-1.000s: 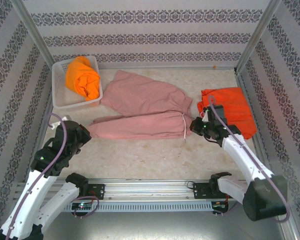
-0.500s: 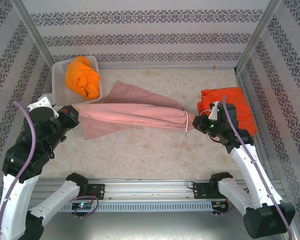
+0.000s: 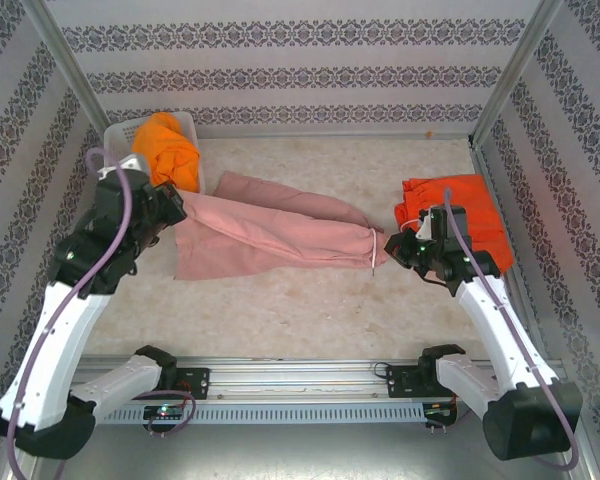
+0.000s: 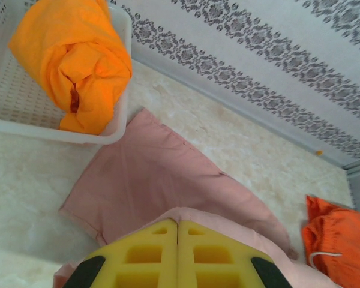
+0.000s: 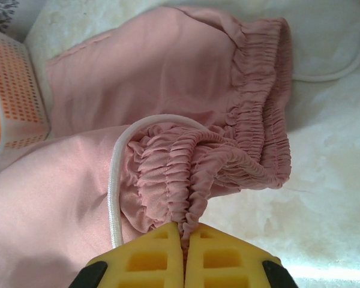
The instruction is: Fold and stack the shorts
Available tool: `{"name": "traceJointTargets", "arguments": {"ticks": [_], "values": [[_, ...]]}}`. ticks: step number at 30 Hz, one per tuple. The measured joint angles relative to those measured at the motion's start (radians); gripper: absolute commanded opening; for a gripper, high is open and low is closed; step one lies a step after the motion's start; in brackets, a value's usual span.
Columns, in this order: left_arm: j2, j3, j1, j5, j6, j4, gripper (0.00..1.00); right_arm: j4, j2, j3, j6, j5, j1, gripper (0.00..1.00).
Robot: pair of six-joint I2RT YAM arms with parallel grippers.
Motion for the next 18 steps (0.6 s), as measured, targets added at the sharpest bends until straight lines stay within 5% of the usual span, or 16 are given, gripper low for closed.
{"name": "traceJointTargets", "arguments": {"ticks": [18], "values": [[0.335,-0.009,0.046,-0.049,0.067,0.223,0.0,0.122,0.3,0.085,0.008,-0.027,-0.077,0.0]]}}
